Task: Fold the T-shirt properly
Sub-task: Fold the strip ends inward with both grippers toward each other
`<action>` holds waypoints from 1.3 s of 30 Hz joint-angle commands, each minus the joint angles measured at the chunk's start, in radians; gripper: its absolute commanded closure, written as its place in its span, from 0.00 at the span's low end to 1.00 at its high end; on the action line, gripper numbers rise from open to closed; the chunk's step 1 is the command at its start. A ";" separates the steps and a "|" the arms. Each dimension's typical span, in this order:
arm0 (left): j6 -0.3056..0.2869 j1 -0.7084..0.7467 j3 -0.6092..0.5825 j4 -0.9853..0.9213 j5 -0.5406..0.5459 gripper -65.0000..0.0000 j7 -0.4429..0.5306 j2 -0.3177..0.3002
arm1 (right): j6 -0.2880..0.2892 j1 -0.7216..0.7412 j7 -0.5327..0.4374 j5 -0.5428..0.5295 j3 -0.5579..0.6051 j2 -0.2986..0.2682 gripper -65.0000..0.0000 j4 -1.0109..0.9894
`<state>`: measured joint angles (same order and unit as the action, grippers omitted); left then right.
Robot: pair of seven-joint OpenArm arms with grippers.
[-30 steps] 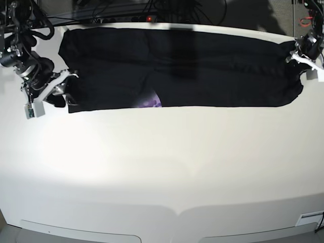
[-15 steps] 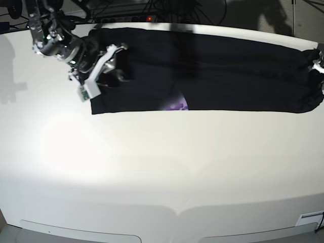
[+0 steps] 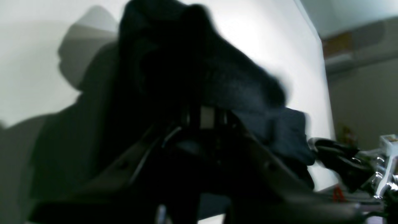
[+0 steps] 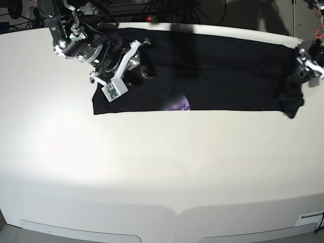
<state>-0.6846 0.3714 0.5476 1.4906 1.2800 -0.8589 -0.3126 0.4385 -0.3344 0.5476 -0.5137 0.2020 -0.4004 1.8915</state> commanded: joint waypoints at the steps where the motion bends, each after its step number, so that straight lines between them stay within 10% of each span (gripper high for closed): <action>1: -0.014 0.000 0.007 0.047 0.015 1.00 0.018 0.013 | 0.005 0.008 -0.024 -0.009 -0.005 -0.009 0.59 0.016; 12: -0.014 -0.009 -0.128 0.132 -0.196 1.00 0.000 0.306 | 0.005 0.007 -0.017 -0.009 -0.039 -0.015 0.59 0.016; 27: 0.035 -0.036 -0.402 0.132 -0.487 1.00 0.150 0.338 | 0.006 0.007 0.002 -0.010 -0.084 -0.015 0.59 0.016; 32: 0.034 -0.064 -0.440 0.133 -0.373 0.50 0.122 0.337 | 0.006 0.007 0.002 -0.009 -0.084 -0.015 0.59 0.016; 39: -0.014 -0.151 -0.457 0.133 -0.165 0.47 -0.098 0.336 | 0.006 0.007 0.003 -0.009 -0.091 -0.015 0.59 0.016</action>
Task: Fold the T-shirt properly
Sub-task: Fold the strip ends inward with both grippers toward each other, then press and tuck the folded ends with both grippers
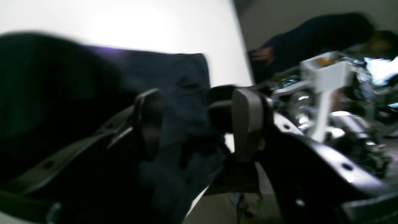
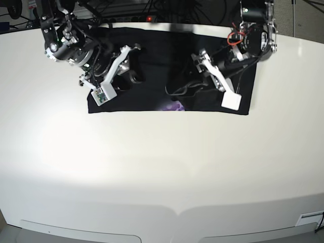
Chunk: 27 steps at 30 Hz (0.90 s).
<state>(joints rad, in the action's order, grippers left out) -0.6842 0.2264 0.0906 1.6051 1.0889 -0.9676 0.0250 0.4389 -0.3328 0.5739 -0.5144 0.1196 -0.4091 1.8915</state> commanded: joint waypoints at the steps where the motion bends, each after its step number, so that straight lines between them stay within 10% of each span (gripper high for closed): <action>1: -0.014 -0.018 0.000 0.018 0.026 0.47 -0.003 -0.002 | 0.005 0.006 -0.024 -0.009 -0.016 -0.006 0.59 0.016; 7: -0.014 -0.061 0.002 0.018 -0.102 0.47 0.024 -0.088 | 0.010 0.005 0.072 -0.146 -0.154 -0.006 0.59 0.017; 15: 0.023 -0.057 0.002 0.018 -0.283 0.47 0.138 -0.252 | 0.168 0.005 0.368 -0.311 -0.440 -0.006 0.59 0.016; 27: 0.117 0.054 0.002 0.018 -0.583 0.47 0.414 -0.278 | 0.197 0.013 0.439 -0.336 -0.576 -0.006 0.59 -0.145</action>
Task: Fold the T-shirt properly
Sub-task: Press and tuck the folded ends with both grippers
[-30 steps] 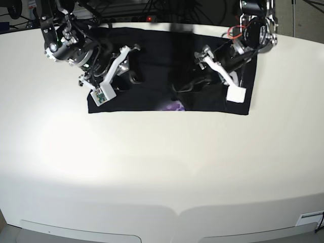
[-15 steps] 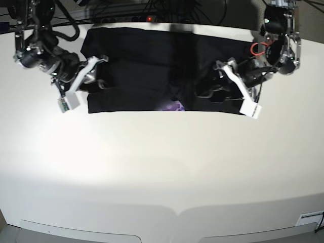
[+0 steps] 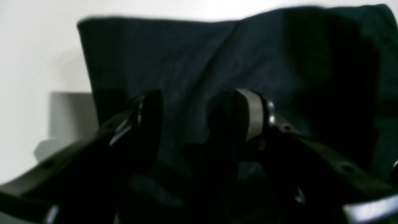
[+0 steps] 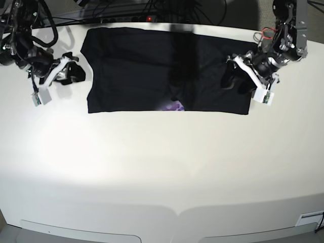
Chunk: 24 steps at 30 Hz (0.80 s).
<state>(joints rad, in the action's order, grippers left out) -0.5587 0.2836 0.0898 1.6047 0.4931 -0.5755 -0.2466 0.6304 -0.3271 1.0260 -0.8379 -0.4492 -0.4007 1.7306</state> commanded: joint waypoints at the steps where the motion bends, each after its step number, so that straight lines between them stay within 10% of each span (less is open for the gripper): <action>1: -0.008 0.001 0.003 0.018 0.005 0.47 0.026 -0.006 | 0.014 0.018 -0.012 -0.012 -0.007 -0.015 0.59 -0.031; 11: 0.019 0.008 0.003 0.018 0.005 0.47 0.024 -0.005 | 0.068 0.156 0.142 -0.092 0.051 -0.011 0.59 -0.287; 24: 0.037 0.008 0.003 0.018 0.005 0.47 0.023 -0.006 | 0.068 0.156 0.110 -0.098 0.315 -0.012 0.59 -0.287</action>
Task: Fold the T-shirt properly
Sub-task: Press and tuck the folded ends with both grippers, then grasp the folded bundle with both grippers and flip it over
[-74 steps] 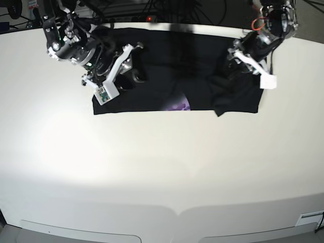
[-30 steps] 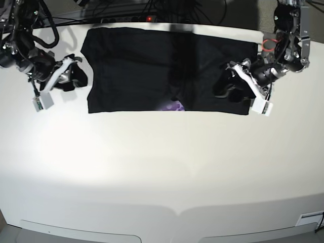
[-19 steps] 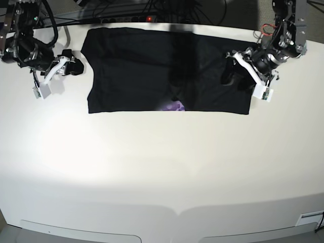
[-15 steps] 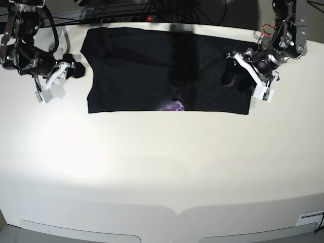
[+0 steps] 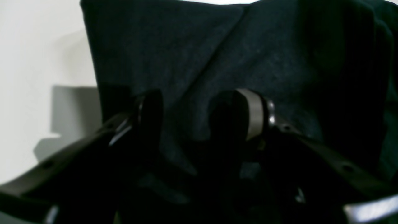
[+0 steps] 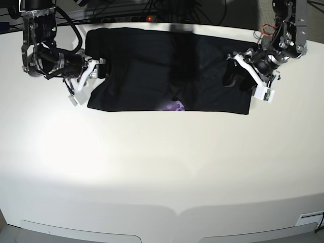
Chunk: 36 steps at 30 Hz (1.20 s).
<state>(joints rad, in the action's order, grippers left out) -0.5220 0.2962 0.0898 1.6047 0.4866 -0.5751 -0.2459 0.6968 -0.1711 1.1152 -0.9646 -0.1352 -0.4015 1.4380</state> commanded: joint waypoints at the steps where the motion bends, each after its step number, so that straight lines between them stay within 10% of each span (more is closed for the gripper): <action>1: 0.000 -0.005 0.003 0.018 0.011 0.47 0.023 -0.007 | 0.001 0.002 0.018 0.029 0.004 -0.011 0.59 0.006; 9: 0.000 -0.002 0.003 0.018 0.011 0.47 0.023 -0.007 | 0.001 0.005 -0.014 0.023 0.005 -0.005 0.75 0.006; 13: 0.000 0.007 0.003 0.018 0.011 0.47 0.021 -0.007 | 0.001 0.005 -0.199 0.117 0.005 0.010 0.99 0.005; 18: 0.000 0.024 0.003 0.018 0.011 0.47 0.022 -0.007 | 0.001 0.005 -0.337 0.180 0.001 0.021 1.00 0.006; 29: 0.000 0.042 0.003 0.018 0.011 0.47 0.024 -0.007 | 0.001 0.027 -0.283 0.155 -0.163 -0.050 1.00 0.019; 36: -0.001 0.045 0.001 0.016 0.011 0.47 0.024 0.000 | 0.001 0.027 -0.117 -0.100 -0.161 -0.065 1.00 0.102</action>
<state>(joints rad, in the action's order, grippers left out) -0.5190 0.3435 0.0898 1.6066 0.4881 -0.5713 -0.2428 0.6926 -0.1562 1.0195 -1.0374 -0.2905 -0.4511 1.5208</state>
